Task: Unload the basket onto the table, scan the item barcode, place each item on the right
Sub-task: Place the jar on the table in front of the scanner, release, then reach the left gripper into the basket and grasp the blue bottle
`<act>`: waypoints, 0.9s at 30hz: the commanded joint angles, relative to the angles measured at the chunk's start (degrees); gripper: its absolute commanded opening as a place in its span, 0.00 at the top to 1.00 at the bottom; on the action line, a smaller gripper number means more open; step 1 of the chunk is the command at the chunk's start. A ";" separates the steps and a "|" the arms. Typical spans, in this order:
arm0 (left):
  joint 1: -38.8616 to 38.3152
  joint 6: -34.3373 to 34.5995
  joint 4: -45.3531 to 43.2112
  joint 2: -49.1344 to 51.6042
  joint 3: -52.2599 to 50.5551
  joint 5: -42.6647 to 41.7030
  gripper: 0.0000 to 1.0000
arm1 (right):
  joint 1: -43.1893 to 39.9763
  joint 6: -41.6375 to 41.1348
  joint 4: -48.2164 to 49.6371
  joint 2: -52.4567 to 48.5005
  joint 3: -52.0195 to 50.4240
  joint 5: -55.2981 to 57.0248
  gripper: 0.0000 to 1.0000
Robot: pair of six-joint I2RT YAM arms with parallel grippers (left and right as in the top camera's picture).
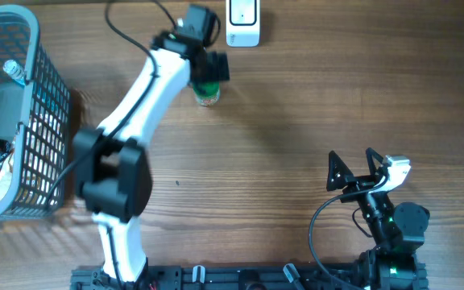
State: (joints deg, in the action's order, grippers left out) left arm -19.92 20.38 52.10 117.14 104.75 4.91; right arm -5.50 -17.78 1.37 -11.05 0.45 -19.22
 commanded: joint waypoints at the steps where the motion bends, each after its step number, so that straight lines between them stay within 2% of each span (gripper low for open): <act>1: 2.62 -1.97 8.07 -16.09 18.38 7.19 0.00 | 0.20 -0.22 0.24 0.00 -0.15 0.11 0.00; 3: 8.13 -1.97 12.76 -18.67 25.49 11.10 0.00 | 0.20 -0.24 0.24 0.00 -0.15 -0.11 0.00; 4: 12.81 -1.92 15.19 -19.63 28.06 10.97 0.00 | 0.20 -0.24 0.24 0.00 -0.15 -0.13 0.00; 5: 21.27 -0.35 18.67 -20.41 29.92 10.43 0.00 | 0.20 -0.24 0.24 0.00 -0.15 -0.11 0.00; 6: 27.52 -0.02 20.70 -20.52 29.94 7.87 0.00 | 0.20 -0.24 0.24 0.00 -0.15 -0.11 0.00; 7: 37.20 1.27 24.17 -19.39 29.57 2.51 0.00 | 0.20 -0.24 0.24 0.00 -0.15 -0.11 0.00; 10: 49.64 0.66 27.06 -12.85 29.29 -4.02 0.00 | 0.20 -0.35 0.24 0.00 -0.15 -0.33 0.00; 13: 51.32 -0.85 26.64 -6.43 29.29 -4.02 0.00 | 0.20 -0.39 0.24 0.00 -0.15 -0.35 0.00; 20: 48.94 -3.28 24.44 8.33 29.14 -3.39 0.00 | 0.20 -0.39 0.26 0.00 -0.15 -0.74 0.00; 27: 48.50 -3.28 22.80 14.32 28.37 -3.41 0.00 | 0.20 -0.39 0.26 0.00 -0.15 -0.74 0.00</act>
State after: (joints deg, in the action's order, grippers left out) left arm 28.97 18.09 75.70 130.32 133.21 1.98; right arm -5.39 -17.78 1.37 -11.09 0.40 -19.25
